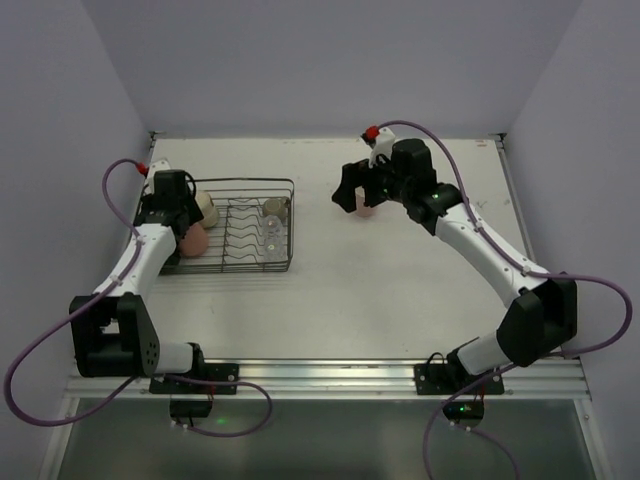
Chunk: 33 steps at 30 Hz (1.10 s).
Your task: Unload the cups from the dish rack
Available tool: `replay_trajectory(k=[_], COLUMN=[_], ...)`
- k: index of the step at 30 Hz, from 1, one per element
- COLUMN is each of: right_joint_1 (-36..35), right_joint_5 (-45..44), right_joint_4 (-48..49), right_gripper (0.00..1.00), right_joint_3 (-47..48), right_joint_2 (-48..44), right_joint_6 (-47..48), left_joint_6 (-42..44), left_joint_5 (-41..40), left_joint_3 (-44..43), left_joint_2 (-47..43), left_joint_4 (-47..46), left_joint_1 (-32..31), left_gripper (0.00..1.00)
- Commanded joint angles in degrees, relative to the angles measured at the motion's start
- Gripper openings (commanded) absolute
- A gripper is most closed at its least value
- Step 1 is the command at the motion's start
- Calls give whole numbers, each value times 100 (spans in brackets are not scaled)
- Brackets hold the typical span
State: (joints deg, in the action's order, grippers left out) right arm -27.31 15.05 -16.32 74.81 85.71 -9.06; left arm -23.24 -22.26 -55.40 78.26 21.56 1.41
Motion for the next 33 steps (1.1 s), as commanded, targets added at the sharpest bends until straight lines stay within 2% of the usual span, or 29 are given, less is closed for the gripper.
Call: replay_trajectory(k=[1,3,5,9,15,18,19,21,22,23,26,28,30,33], right_joint_1=[-2,-2,-2,-11,-186,-362,-406,-634,-748,-863,-1232,-1277,-1286,-1303], right_joint_5=[393,428,568,998,1763,1747,1765,1721,1677,1607,1116,974,912,1377], right_joint_4=[550,586,682,1007,2263,3517,4148,4591,5029,5172,5664,6085,6289,6299], right_gripper=[96,96,96,96,93,87,84,77,75,75,76,79,79,79], right_joint_3=[-71,-98,-141,-273,-774,-1326,-1581,-1714,-1785,-1803,-1995,-2258,-2382,-2103], right_joint_2=[-494,-573,-643,-757,-1030,-1214,-1267,-1250,-1163,-1110,-1013,-969,-837,-504], right_joint_6=[-175,-228,-341,-745,-1800,-2677,-2889,-3504,-3611,-3733,-3953,-4147,-4323,-4420], left_joint_6=[39,66,109,162,-22,-338,-434,-847,-1214,-1444,-2347,-2754,-3054,-3274], left_joint_5=[239,363,572,1179,2347,3146,3401,4253,4535,5060,5826,6075,6260,6453], left_joint_3=[-41,20,-32,-77,72,117,169,423,546,808,1318,1566,1795,2076], left_joint_2=[-135,-371,-626,-1284,-2786,-3456,-3597,-3958,-4028,-4116,-4169,-4178,-4196,-4187], left_joint_4=[-258,-240,-66,295,595,438,271,-387,-946,-1257,-2521,-3311,-3570,-4062], left_joint_1=[79,87,79,79,87,88,79,79,79,79,79,70,70,61], left_gripper=[49,37,30,21,19,20,20,20,20,20,19,18,18,18])
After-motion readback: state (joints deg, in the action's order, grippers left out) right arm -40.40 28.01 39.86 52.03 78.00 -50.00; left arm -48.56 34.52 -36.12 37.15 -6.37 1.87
